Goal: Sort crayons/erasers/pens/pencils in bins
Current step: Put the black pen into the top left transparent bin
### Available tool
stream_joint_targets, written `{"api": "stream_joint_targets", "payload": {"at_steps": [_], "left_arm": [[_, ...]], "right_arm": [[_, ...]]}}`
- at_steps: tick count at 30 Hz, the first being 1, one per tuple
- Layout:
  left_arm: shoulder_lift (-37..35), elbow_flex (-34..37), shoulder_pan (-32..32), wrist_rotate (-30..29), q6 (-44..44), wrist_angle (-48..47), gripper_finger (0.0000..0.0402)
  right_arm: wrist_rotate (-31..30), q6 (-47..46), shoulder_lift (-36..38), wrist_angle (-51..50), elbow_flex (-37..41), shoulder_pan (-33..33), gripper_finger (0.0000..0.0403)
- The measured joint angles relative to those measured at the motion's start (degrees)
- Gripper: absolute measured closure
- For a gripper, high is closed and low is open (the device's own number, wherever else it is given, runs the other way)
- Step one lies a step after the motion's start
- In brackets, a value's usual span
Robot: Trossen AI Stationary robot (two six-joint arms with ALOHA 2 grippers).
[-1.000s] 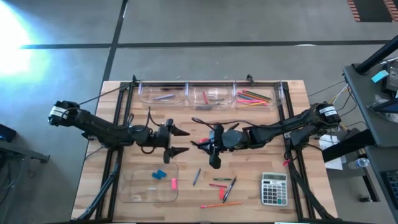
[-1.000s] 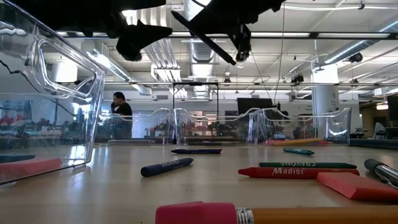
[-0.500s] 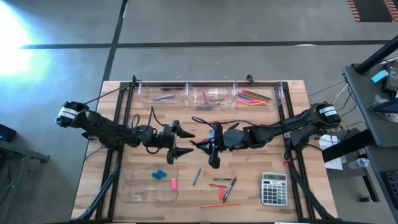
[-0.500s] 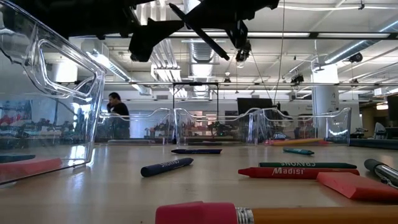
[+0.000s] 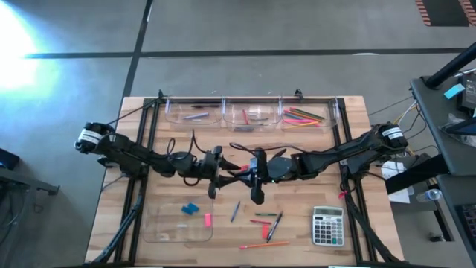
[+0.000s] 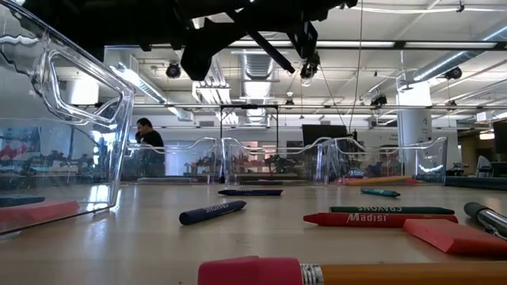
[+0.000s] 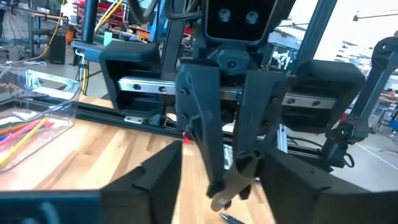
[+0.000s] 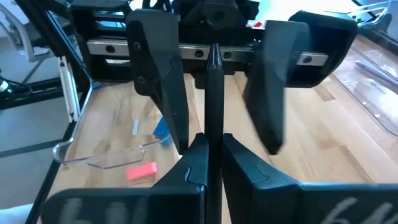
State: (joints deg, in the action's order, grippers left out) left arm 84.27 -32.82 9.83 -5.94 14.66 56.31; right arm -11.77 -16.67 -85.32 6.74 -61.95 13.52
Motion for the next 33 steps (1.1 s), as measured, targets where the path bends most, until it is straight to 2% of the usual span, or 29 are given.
{"api": "stream_joint_targets", "payload": {"at_steps": [12,18,22,26,30,33], "left_arm": [[-2.14,0.24,-0.03,-0.03,-1.77,-2.58,0.0383],[-2.65,-0.14,-0.03,-0.10,-2.86,-4.62,0.0385],[-2.86,-0.64,-0.18,-0.58,-3.52,-7.49,0.0385],[-6.35,-1.12,-1.37,-0.67,-5.65,-11.36,0.0385],[-13.53,-1.12,-4.45,-1.27,-7.32,-23.01,0.0385],[-20.42,-3.10,-7.87,-4.79,-8.74,-36.56,0.0385]], "right_arm": [[-0.61,0.11,0.02,-0.72,0.00,0.20,0.0388],[-0.39,1.33,0.02,-1.22,0.00,0.15,0.0366],[0.69,0.22,0.04,-8.40,-2.18,0.33,0.0312],[0.67,-1.75,0.04,-20.66,-6.91,0.78,0.0249],[-0.44,-3.31,0.04,-29.08,-10.83,1.48,0.0206],[-2.98,-3.09,0.04,-31.55,-11.93,2.67,0.0195]]}}
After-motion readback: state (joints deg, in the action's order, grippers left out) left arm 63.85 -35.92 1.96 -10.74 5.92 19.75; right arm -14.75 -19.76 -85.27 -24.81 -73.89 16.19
